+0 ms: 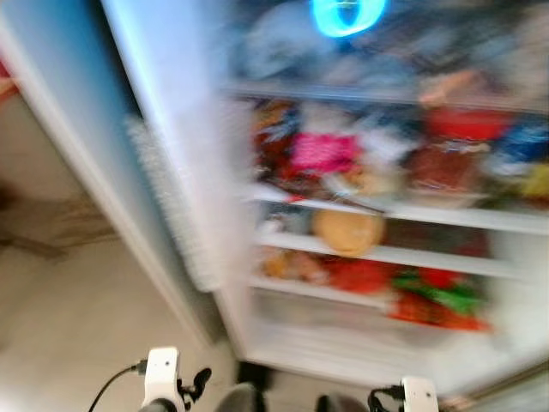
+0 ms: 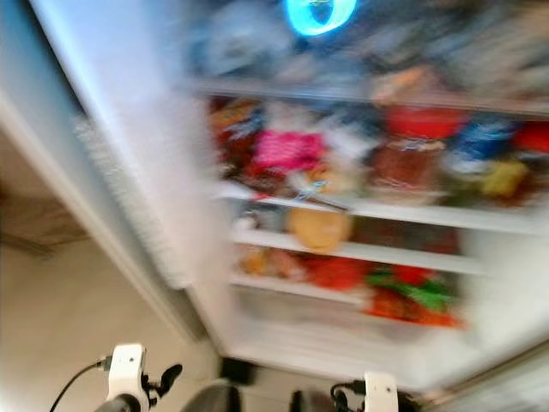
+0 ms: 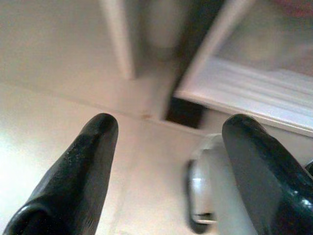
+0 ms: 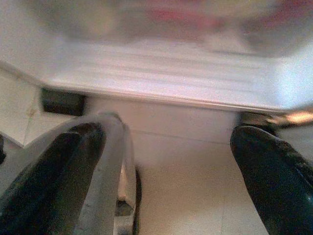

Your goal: Restocking fridge

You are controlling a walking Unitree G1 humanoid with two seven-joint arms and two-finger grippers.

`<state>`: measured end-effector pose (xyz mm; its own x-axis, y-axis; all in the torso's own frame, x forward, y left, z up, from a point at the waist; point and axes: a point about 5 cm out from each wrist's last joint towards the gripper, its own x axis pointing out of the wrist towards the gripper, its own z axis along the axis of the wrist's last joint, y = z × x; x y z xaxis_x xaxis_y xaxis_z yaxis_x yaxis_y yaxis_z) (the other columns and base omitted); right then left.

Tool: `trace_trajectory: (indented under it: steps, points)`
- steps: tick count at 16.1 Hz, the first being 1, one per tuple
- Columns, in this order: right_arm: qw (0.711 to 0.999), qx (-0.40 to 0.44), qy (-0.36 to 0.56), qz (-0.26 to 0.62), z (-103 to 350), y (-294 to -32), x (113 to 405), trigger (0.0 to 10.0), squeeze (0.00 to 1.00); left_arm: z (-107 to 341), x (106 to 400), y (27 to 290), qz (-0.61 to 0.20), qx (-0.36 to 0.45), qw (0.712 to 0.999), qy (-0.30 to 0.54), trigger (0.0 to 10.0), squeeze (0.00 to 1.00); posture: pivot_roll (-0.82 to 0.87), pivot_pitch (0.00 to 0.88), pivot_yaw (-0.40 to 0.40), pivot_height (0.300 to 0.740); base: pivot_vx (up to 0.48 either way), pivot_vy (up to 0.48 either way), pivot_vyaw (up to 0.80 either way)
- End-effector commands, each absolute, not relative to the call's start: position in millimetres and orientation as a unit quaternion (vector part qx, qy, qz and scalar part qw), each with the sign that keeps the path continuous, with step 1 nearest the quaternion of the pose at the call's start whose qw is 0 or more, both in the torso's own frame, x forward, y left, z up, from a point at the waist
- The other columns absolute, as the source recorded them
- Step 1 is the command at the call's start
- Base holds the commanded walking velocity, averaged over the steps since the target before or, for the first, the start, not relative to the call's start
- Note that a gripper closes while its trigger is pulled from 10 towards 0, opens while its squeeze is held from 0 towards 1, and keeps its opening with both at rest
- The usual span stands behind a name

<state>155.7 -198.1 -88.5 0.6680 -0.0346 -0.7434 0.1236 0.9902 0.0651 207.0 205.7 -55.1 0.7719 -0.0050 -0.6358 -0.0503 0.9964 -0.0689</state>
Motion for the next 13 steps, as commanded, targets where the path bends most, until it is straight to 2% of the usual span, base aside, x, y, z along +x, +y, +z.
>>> trace_trajectory:
  steps: [1, 7, 9, 13]
  points:
    - [0.9, 0.061, 0.428, -0.054, -94.3, -200.2, 141.5, 10.0, 0.0, -64.8, 192.9, 210.0, 0.021, -0.034, 0.929, 0.368, 10.0, 0.0, -0.08, 0.079, 0.025, 0.642, 0.0, 0.431, 0.0]
    - [0.89, 0.064, 0.448, -0.054, -96.7, -205.0, 135.8, 10.0, 0.0, -83.5, 156.0, 232.4, 0.055, -0.006, 0.895, 0.443, 10.0, 0.0, -0.07, 0.033, 0.05, 0.642, 0.0, 0.443, 0.0]
    - [0.885, 0.069, 0.456, -0.065, -97.5, -202.9, 137.4, 10.0, 0.0, -85.5, 150.5, 239.0, 0.06, 0.004, 0.885, 0.462, 10.0, 0.0, -0.07, 0.009, 0.063, 0.642, 0.0, 0.441, 0.0]
    - [0.884, 0.077, 0.454, -0.076, -96.2, -199.6, 144.6, 10.0, 0.0, -86.5, 152.8, 235.8, 0.052, 0.009, 0.88, 0.473, 10.0, 0.0, -0.08, 0.0, 0.066, 0.642, 0.0, 0.439, 0.0]
